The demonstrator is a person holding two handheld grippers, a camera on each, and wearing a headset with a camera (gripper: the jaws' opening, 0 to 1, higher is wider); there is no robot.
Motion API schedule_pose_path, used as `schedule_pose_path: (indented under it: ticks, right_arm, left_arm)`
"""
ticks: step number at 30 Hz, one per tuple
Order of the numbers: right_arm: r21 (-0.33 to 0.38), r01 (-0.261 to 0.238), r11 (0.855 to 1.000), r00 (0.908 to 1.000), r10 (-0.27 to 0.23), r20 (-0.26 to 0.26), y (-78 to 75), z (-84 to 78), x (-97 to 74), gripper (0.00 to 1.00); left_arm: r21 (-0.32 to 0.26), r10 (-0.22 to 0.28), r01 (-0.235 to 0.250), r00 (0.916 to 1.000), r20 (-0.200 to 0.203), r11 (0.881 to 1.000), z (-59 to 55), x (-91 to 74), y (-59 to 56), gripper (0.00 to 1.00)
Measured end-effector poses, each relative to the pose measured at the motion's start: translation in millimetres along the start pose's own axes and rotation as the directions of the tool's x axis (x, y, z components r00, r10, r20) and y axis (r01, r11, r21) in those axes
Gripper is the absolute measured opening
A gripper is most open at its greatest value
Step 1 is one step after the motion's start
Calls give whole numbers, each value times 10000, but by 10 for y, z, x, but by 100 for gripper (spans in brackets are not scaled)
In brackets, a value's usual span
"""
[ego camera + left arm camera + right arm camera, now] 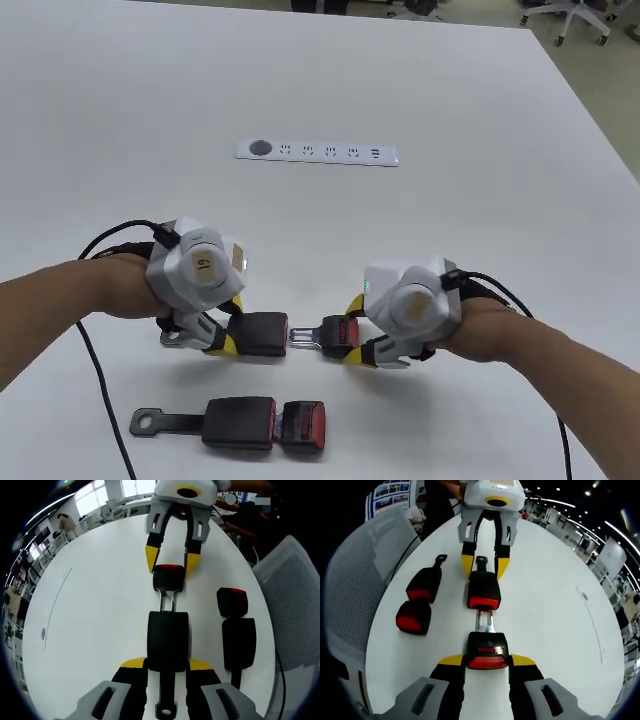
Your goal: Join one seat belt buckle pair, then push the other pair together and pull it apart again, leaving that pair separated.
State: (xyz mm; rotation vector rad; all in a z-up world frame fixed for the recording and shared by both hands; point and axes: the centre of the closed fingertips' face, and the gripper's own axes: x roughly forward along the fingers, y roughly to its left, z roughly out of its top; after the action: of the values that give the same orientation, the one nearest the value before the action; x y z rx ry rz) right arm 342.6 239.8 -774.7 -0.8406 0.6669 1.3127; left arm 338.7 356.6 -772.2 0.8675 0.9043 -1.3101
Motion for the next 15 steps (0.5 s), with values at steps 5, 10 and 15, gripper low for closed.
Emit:
schedule_pose_path:
  ticks: [5,10,15]
  right_arm:
    - [-80,-30,10000,10000,30,1,0,33,3,30]
    - [-154,-87,9998,10000,88,17,17,72,34,30]
    - [-180,-82,9998,9998,85,202,37,145,62,30]
  left_arm:
    - [-1,-5,5,10000,2,10000,-5,3,5,30]
    - [-25,2,-2,10000,6,10000,-7,1,13,30]
    - [-1,-5,5,10000,-12,10000,-10,2,12,30]
